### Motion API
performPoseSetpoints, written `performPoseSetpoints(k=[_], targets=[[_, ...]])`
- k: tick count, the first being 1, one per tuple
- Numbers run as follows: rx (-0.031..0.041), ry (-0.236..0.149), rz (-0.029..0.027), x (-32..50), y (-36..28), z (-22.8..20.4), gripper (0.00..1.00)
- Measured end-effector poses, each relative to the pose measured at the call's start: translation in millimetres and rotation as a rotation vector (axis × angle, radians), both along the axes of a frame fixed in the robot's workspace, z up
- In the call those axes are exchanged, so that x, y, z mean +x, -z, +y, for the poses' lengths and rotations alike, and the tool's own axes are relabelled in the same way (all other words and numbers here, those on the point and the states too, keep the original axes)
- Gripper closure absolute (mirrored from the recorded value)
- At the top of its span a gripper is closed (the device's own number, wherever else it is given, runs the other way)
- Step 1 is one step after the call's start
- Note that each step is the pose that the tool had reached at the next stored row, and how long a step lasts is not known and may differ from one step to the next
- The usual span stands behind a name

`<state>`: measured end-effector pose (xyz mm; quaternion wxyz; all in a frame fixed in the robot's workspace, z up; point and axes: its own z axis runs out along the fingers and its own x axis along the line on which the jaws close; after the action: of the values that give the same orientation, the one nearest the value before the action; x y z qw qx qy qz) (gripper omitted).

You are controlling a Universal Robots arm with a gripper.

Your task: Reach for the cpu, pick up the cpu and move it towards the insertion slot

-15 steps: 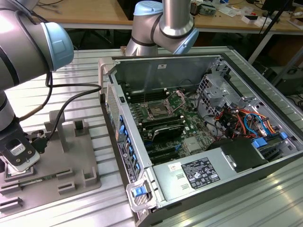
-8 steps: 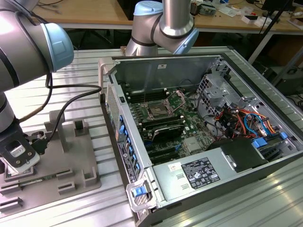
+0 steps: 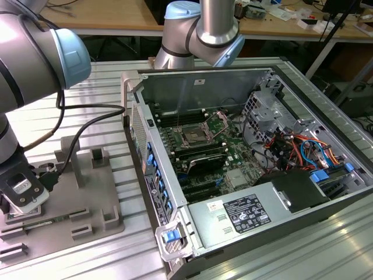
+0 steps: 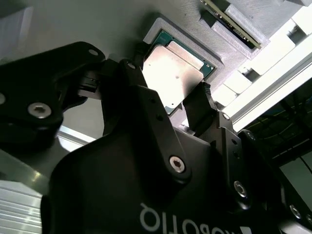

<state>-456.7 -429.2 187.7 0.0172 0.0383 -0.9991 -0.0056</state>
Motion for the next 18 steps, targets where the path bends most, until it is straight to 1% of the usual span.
performPoseSetpoints(k=[2, 4, 7, 13, 18], targets=[[-0.0001, 0.001, 0.0003, 0.3, -0.1, 0.0, 0.4], [-0.0001, 0.001, 0.0003, 0.3, -0.2, 0.0, 0.45], [-0.0001, 0.001, 0.0, 0.4, -0.2, 0.0, 0.45], [-0.0001, 0.004, 0.0002, 0.4, -9.4, 0.0, 0.45], [-0.0001, 0.005, 0.0002, 0.4, -10.4, 0.0, 0.45]])
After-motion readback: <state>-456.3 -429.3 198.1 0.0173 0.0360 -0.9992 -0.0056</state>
